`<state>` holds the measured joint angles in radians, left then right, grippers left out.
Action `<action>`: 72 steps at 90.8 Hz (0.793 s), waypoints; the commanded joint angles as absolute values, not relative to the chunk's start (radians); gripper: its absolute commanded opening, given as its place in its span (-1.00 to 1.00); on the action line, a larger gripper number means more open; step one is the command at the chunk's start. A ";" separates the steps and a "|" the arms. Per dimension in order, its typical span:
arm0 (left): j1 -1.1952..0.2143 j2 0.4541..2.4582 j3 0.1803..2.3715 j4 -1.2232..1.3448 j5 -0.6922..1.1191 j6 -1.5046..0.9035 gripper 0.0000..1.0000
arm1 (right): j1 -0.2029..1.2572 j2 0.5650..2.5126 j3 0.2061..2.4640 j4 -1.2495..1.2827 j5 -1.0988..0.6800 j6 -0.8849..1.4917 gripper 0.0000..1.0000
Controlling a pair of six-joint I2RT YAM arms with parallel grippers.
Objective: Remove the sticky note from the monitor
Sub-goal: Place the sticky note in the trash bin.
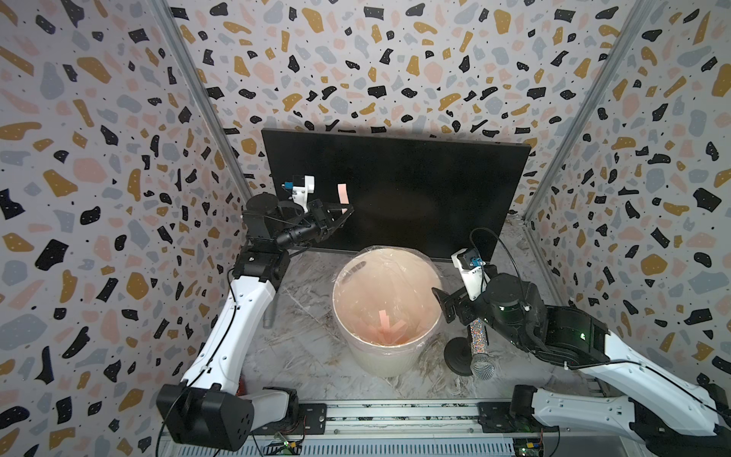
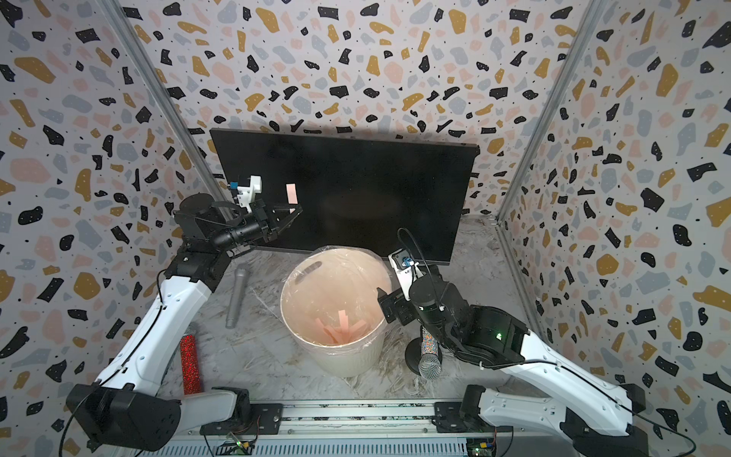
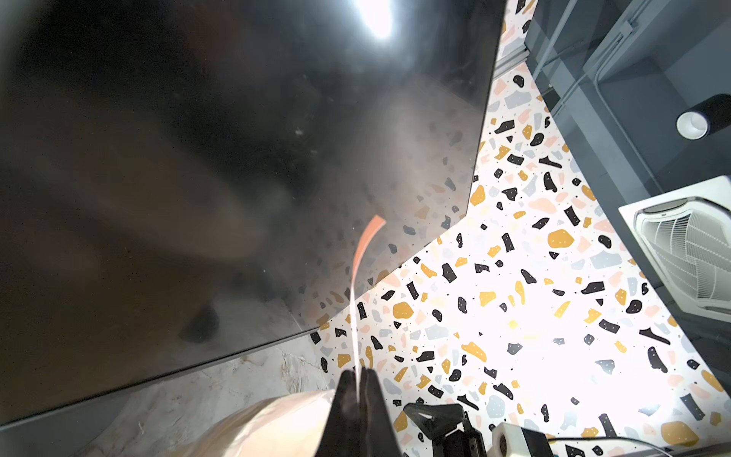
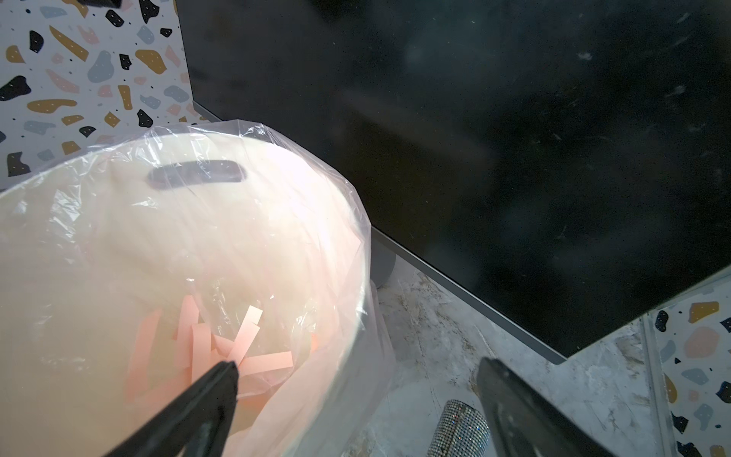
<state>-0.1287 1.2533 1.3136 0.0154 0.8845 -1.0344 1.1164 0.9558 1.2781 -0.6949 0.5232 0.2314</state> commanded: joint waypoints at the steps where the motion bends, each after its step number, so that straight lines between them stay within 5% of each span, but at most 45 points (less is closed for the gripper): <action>1: -0.149 1.193 1.329 -0.069 0.905 -0.952 -1.00 | 1.113 0.957 1.312 -0.679 0.517 0.248 0.99; 72: -0.566 1.073 1.413 -0.553 0.748 -0.663 -1.00 | 1.113 0.936 1.297 -0.667 0.522 0.275 0.99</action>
